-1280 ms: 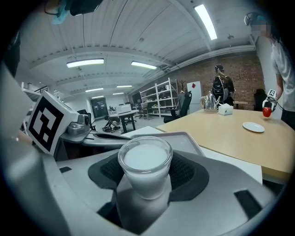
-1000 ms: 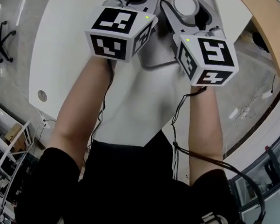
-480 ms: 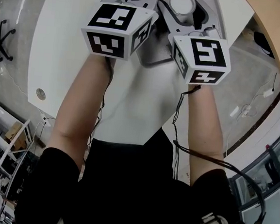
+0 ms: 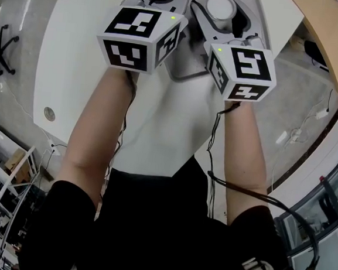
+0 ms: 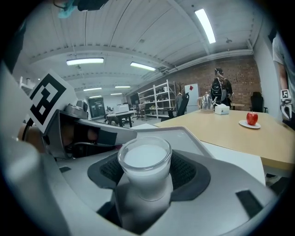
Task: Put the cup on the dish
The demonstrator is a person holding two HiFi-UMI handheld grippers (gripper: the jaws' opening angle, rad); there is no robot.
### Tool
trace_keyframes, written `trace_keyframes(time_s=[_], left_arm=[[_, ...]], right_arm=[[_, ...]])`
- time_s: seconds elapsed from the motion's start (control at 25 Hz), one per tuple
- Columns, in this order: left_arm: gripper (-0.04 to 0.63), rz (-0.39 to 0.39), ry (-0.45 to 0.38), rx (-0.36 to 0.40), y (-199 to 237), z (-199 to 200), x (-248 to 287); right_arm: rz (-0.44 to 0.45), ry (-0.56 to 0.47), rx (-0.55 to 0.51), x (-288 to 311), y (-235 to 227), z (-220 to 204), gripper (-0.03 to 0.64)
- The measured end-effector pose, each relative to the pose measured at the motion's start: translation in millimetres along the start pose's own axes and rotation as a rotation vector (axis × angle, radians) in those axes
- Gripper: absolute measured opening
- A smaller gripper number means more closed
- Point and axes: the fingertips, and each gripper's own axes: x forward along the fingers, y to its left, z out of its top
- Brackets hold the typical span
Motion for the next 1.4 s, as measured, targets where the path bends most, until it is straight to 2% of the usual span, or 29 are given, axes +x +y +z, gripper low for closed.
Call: trace_keyframes(time_s=[0.36,0.76,0.8,0.84,0.88,1.16,1.4], left_arm=[[-0.002,0.009,-0.025,0.016,-3.1,27.0,-21.4],[0.0,0.012,-0.056,0.044,-23.4,56.8,-59.9],[0.0,0.012,-0.061,0.045,-24.3,60.7,-64.6],[0.0,0.012,-0.068,0.047,-25.9,64.7,-69.5],[-0.002,0.011,-0.074,0.051,-28.5,68.4,-74.4],[0.0,0.002,-0.122,0.081,-55.4,92.1,-115.5],[-0.002,-0.024,-0.173,0.103,-81.7,111.1,-165.3]], right_arm=[[0.013,-0.014,-0.005,-9.3,6.9,26.2,0.267],[-0.036,-0.121,-0.057,-54.4,15.6,83.4,0.265],[-0.05,-0.137,-0.061,-58.9,16.7,90.3,0.233],[-0.071,-0.155,-0.067,-64.3,17.1,97.2,0.151],[-0.089,-0.171,-0.073,-70.2,17.6,103.3,0.102],[-0.132,-0.19,-0.087,-110.5,35.1,129.0,0.041],[-0.154,-0.226,-0.07,-155.7,68.5,153.0,0.026]])
